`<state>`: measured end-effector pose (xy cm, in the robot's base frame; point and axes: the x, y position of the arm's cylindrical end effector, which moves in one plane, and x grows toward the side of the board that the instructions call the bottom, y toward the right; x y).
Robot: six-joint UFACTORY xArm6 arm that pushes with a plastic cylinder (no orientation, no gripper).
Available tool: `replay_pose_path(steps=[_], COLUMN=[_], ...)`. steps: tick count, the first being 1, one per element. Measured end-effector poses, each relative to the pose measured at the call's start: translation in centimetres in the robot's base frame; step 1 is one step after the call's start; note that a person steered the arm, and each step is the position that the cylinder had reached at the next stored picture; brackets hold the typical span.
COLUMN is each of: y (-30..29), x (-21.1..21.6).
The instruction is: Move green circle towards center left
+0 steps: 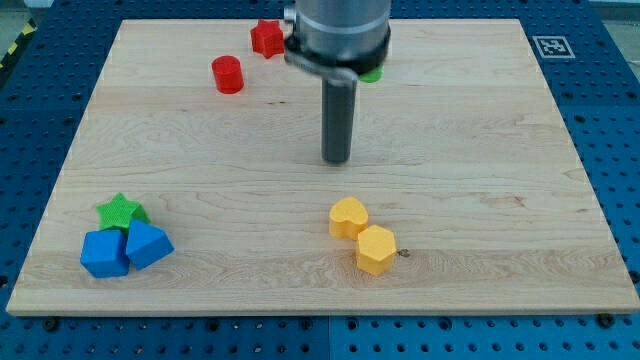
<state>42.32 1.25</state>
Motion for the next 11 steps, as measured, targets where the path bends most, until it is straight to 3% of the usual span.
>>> replay_pose_path(steps=[1,3,5,6,9,11], y=[0.1,9.1,10.3,9.7,5.0,1.9], x=[-6.6,-6.6,-13.2,-14.4,-14.4,-8.5])
